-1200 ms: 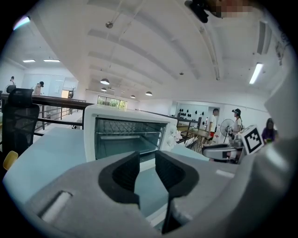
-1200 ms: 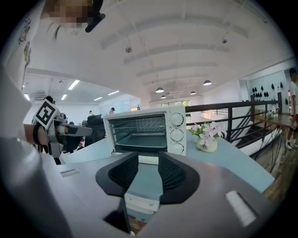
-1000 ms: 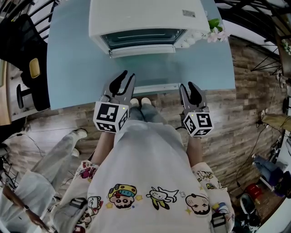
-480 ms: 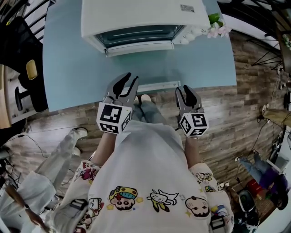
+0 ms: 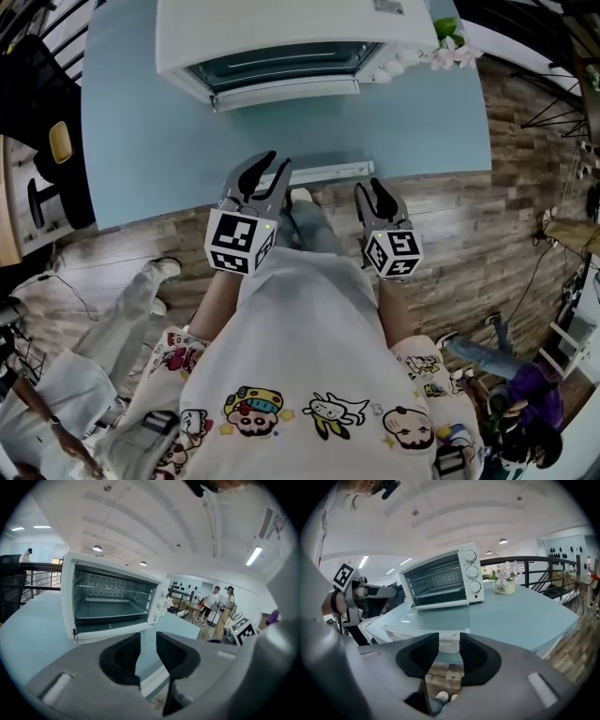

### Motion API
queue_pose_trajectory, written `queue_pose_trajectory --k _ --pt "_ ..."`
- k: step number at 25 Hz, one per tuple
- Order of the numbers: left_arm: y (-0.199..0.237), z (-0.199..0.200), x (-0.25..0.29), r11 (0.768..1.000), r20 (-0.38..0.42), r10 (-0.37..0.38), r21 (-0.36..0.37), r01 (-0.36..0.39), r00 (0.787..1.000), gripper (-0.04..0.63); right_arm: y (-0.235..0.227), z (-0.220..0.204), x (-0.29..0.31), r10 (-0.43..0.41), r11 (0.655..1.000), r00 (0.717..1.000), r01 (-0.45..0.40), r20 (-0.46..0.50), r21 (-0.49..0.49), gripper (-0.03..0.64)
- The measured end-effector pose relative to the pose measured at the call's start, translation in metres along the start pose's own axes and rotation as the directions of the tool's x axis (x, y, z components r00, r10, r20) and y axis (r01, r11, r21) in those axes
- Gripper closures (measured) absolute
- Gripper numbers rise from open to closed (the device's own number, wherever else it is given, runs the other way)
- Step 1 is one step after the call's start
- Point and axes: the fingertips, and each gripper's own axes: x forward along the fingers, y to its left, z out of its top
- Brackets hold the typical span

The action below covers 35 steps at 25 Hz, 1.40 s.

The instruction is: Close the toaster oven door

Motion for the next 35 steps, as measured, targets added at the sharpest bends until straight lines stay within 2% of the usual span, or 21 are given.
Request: queue_pose_trajectory --k 11,24,28,35 --pt "-0.001 -0.022 0.004 1.000 -0.038 -0.011 -0.018 0.011 0.999 0.499 -0.003 -0.031 0.023 0.020 1.000 0.998 -0.018 -0.065 0.025 0.479" --pt "-0.004 -0.038 0.005 0.999 -0.062 -0.016 -0.037 0.014 0.998 0.499 -0.008 -0.025 0.041 0.005 1.000 1.000 -0.005 -0.009 -0.010 0.482" --pt "-0.002 -0.038 0.004 0.999 -0.058 -0.006 -0.043 0.004 0.998 0.499 -0.014 -0.025 0.041 -0.020 1.000 1.000 0.019 -0.011 -0.016 0.532" --pt "0.001 -0.036 0.001 0.999 -0.044 0.013 -0.051 -0.016 0.999 0.499 -0.013 -0.019 0.038 -0.020 0.998 1.000 0.020 0.001 -0.053 0.537"
